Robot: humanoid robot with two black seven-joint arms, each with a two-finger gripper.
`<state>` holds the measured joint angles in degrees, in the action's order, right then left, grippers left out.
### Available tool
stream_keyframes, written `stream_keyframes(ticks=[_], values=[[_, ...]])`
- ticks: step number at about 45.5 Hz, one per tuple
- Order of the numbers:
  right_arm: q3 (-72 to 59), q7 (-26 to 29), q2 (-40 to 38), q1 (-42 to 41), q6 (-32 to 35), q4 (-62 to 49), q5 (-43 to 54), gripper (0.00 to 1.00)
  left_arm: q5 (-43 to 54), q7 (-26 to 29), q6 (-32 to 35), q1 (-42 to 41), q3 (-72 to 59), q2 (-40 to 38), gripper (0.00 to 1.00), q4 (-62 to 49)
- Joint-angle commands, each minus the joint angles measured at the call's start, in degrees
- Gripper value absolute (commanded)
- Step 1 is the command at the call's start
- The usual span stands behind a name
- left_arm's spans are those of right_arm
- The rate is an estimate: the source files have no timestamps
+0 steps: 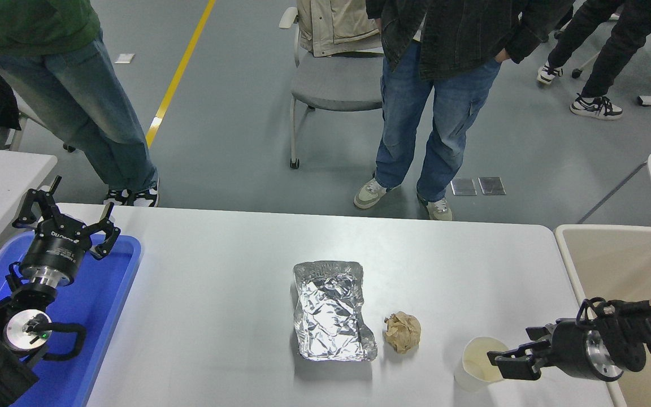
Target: Clean the table surface
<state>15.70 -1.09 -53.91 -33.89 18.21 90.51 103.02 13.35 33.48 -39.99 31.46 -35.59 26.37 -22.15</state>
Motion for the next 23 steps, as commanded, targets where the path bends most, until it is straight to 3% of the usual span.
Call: stream_keyframes(ticks=[1, 4, 8, 12, 23], values=[[-2.4, 0.9, 2.3, -0.5, 0.4, -3.2, 0.2, 0.86, 0.0, 0.0, 0.0, 0.0, 0.0, 0.0, 1.0, 0.0], [-3.1, 0.9, 2.6, -0.4, 0.4, -3.4, 0.3, 0.67, 0.0, 0.0, 0.0, 0.0, 0.0, 0.0, 1.0, 0.0], [-4.1, 1.2, 2.6, -0.4, 0.5, -3.4, 0.4, 0.26, 0.0, 0.0, 0.0, 0.0, 0.0, 0.0, 1.0, 0.0], [-4.3, 1.0, 2.6, -0.6, 0.3, -3.7, 0.3, 0.0, 0.0, 0.0, 0.0, 0.0, 0.0, 0.0, 1.0, 0.0], [-3.7, 0.7, 2.1, -1.7, 0.1, -3.3, -0.5, 0.0, 0.0, 0.0, 0.0, 0.0, 0.0, 0.0, 1.0, 0.0]])
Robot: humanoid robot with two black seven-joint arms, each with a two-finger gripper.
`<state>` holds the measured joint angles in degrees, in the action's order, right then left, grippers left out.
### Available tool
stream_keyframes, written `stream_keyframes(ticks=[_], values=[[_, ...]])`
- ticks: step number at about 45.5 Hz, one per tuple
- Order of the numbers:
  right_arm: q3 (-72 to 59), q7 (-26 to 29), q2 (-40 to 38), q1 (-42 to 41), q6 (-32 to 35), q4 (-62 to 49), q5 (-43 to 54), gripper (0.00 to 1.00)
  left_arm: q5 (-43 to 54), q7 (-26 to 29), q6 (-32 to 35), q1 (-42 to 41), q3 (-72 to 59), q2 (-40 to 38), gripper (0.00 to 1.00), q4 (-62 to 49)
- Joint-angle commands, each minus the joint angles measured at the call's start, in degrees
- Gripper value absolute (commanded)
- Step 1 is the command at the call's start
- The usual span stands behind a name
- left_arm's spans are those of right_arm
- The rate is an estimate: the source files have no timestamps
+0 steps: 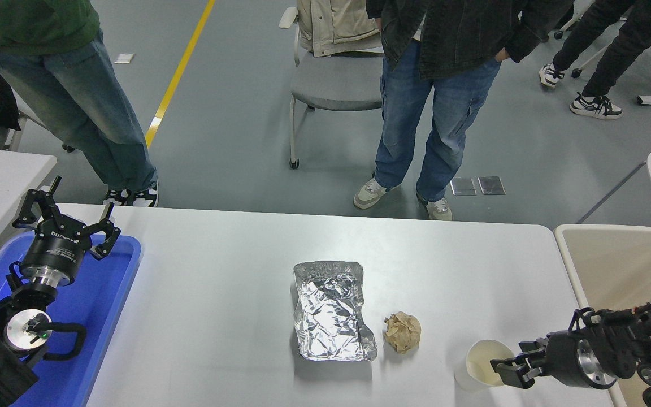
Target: Clean the table surface
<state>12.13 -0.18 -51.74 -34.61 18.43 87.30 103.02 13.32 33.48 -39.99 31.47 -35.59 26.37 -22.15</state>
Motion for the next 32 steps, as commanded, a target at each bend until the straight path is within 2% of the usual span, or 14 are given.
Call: stream_keyframes(ticks=[1, 14, 27, 32], values=[[0.0, -0.3, -0.1, -1.2, -0.1, 0.0, -0.6, 0.0, 0.0, 0.0, 0.0, 0.0, 0.0, 0.0, 1.0, 0.0], [-0.7, -2.4, -4.0, -5.6, 1.4, 3.8, -5.3, 0.0, 0.0, 0.0, 0.0, 0.0, 0.0, 0.0, 1.0, 0.0], [0.4, -3.1, -15.5, -15.2, 10.7, 12.7, -16.9, 0.0, 0.0, 0.0, 0.0, 0.0, 0.0, 0.0, 1.0, 0.0], [0.5, -3.9, -19.5, -22.6, 15.0, 12.7, -21.1, 0.0, 0.0, 0.0, 0.1, 0.0, 0.0, 0.0, 1.0, 0.0]])
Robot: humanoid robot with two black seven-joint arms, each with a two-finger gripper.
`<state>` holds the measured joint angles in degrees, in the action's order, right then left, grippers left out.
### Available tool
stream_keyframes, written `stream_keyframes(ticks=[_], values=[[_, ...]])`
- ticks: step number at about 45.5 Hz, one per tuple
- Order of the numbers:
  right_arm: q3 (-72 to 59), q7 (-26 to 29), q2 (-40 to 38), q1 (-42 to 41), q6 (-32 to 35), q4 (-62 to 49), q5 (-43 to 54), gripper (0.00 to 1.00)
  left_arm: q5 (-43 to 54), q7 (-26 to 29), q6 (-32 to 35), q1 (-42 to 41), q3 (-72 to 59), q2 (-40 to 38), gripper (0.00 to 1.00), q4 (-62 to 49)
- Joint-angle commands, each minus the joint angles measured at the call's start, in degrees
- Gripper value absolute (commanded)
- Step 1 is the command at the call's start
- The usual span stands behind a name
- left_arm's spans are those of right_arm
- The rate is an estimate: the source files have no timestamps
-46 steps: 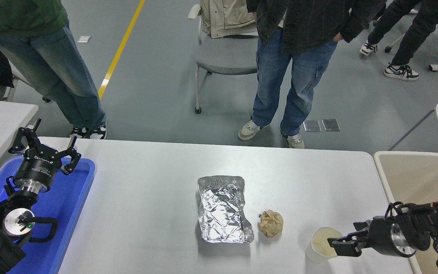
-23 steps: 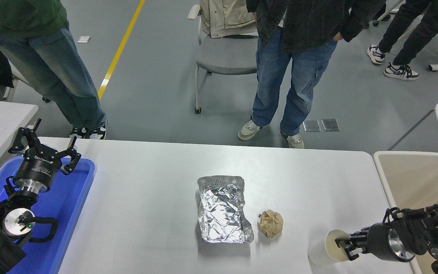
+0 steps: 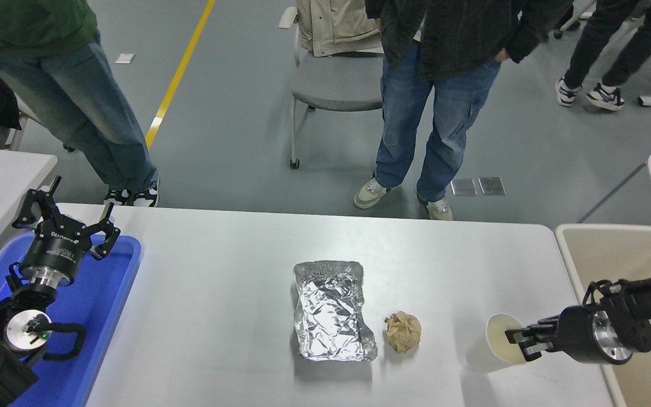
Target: Clean the table surface
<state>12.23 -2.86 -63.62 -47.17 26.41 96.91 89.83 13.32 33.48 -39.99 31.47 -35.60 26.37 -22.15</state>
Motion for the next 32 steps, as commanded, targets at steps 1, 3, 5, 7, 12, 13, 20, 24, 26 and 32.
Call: stream_keyframes(ticks=[1, 3, 5, 7, 12, 13, 20, 24, 26, 32], values=[[0.4, -1.5, -8.5, -11.5, 8.5, 3.1, -9.6, 0.0, 0.0, 0.0, 0.0, 0.0, 0.0, 0.0, 1.0, 0.0], [0.5, -1.7, -10.0, -14.9, 11.1, 3.1, -13.2, 0.0, 0.0, 0.0, 0.1, 0.0, 0.0, 0.0, 1.0, 0.0], [1.0, -1.7, -11.2, -18.5, 13.7, 3.1, -16.3, 0.0, 0.0, 0.0, 0.0, 0.0, 0.0, 0.0, 1.0, 0.0], [1.6, -1.7, -12.0, -22.0, 15.8, 3.1, -18.8, 0.0, 0.0, 0.0, 0.0, 0.0, 0.0, 0.0, 1.0, 0.0], [3.7, -1.5, -14.2, -29.0, 20.6, 3.1, -23.6, 0.0, 0.0, 0.0, 0.0, 0.0, 0.0, 0.0, 1.0, 0.0], [4.2, -1.5, -14.6, -30.3, 21.5, 3.1, -24.5, 0.0, 0.0, 0.0, 0.0, 0.0, 0.0, 0.0, 1.0, 0.0], [5.2, -1.1, -17.8, -38.3, 23.6, 3.1, -27.8, 0.0, 0.0, 0.0, 0.0, 0.0, 0.0, 0.0, 1.0, 0.0], [4.9, -1.0, -18.7, -40.3, 23.6, 2.8, -28.4, 0.0, 0.0, 0.0, 0.0, 0.0, 0.0, 0.0, 1.0, 0.0], [4.5, -1.0, -19.0, -40.3, 23.6, 2.8, -28.4, 0.0, 0.0, 0.0, 0.0, 0.0, 0.0, 0.0, 1.0, 0.0], [3.9, -0.6, -19.5, -40.1, 23.6, 2.8, -28.3, 0.0, 0.0, 0.0, 0.0, 0.0, 0.0, 0.0, 1.0, 0.0]])
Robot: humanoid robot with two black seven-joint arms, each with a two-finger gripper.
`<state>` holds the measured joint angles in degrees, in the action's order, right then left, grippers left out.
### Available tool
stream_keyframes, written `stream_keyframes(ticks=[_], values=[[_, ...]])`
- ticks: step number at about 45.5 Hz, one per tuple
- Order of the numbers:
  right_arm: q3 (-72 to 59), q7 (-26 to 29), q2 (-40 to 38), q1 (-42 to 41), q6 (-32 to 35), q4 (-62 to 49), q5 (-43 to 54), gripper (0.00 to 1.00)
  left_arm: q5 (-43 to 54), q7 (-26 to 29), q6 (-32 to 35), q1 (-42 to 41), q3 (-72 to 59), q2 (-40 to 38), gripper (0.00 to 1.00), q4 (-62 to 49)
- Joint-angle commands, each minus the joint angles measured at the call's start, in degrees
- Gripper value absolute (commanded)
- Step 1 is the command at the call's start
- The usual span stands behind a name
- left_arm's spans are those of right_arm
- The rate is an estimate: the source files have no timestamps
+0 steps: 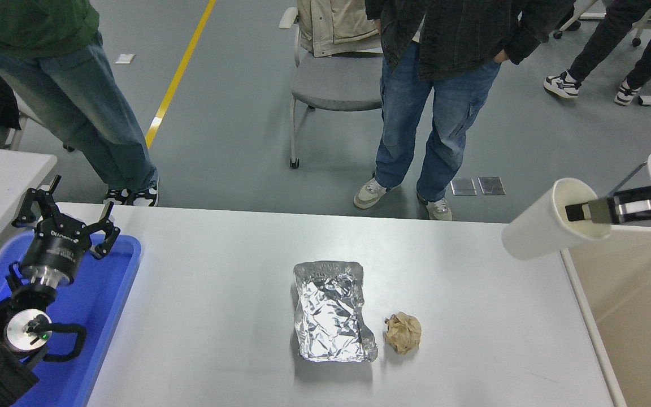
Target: Clean the table surface
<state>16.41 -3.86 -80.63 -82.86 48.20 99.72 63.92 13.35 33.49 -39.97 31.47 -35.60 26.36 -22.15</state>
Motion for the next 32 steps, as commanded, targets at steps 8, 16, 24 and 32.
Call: stream_keyframes(ticks=[8, 16, 24, 32], values=[[-1.1, 0.4, -2.6, -4.3, 1.8, -1.3, -1.7, 0.0, 0.0, 0.0, 0.0, 0.0, 0.0, 0.0, 1.0, 0.0], [-3.8, -0.3, -2.6, -3.7, 1.8, -8.2, 4.5, 0.0, 0.0, 0.0, 0.0, 0.0, 0.0, 0.0, 1.0, 0.0], [-7.3, -1.4, -1.0, -0.8, 0.8, -15.6, 7.1, 0.0, 0.0, 0.0, 0.0, 0.0, 0.0, 0.0, 1.0, 0.0], [-10.7, -6.8, -0.1, 2.5, -5.4, -23.3, 11.6, 0.0, 0.0, 0.0, 0.0, 0.0, 0.0, 0.0, 1.0, 0.0]])
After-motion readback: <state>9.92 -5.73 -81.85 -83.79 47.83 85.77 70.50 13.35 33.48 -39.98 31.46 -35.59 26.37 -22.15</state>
